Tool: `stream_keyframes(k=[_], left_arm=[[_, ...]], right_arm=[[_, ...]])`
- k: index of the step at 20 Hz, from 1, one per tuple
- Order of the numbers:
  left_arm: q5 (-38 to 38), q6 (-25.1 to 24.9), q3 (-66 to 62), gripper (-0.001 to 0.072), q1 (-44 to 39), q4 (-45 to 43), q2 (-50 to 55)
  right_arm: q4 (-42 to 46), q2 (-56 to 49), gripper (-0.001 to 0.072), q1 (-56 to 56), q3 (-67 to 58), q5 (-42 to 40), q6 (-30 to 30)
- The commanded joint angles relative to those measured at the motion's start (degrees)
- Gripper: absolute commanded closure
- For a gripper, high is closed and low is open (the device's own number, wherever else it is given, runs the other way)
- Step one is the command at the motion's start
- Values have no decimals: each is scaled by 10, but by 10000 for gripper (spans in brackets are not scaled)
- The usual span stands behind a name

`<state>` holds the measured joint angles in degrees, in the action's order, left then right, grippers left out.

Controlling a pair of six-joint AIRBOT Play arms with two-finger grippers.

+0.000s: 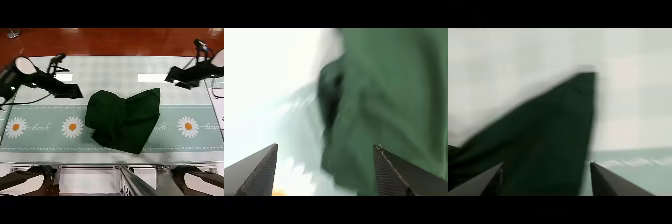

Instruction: Fold the shirts.

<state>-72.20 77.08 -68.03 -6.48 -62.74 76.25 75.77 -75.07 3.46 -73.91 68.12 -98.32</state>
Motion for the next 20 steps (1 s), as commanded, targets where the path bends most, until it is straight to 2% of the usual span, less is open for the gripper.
stream_keyframes(k=[1,3,5,8,11,15,16,17,18,20], left_arm=[[-78,31,10,8,37,45,-43],[-70,1,105,9,9,129,-94],[-43,-6,211,9,-52,167,-128],[90,-16,320,9,-166,249,-129],[224,-9,329,10,-214,286,-97],[292,-7,318,10,-199,294,-69],[291,-8,312,47,-199,294,-59],[290,-9,306,301,-200,294,-54],[287,-19,301,672,-199,294,-53],[259,-50,275,673,-187,293,-56]], right_arm=[[104,32,92,85,20,104,21],[105,97,93,123,122,69,15],[62,172,92,135,244,11,20],[-31,259,93,135,372,-46,43],[-72,298,93,134,414,-42,65],[-75,304,93,134,418,0,86],[-77,304,93,134,422,4,86],[-81,304,93,134,426,7,86],[-85,304,93,132,435,12,86],[-85,304,93,107,459,26,86]])
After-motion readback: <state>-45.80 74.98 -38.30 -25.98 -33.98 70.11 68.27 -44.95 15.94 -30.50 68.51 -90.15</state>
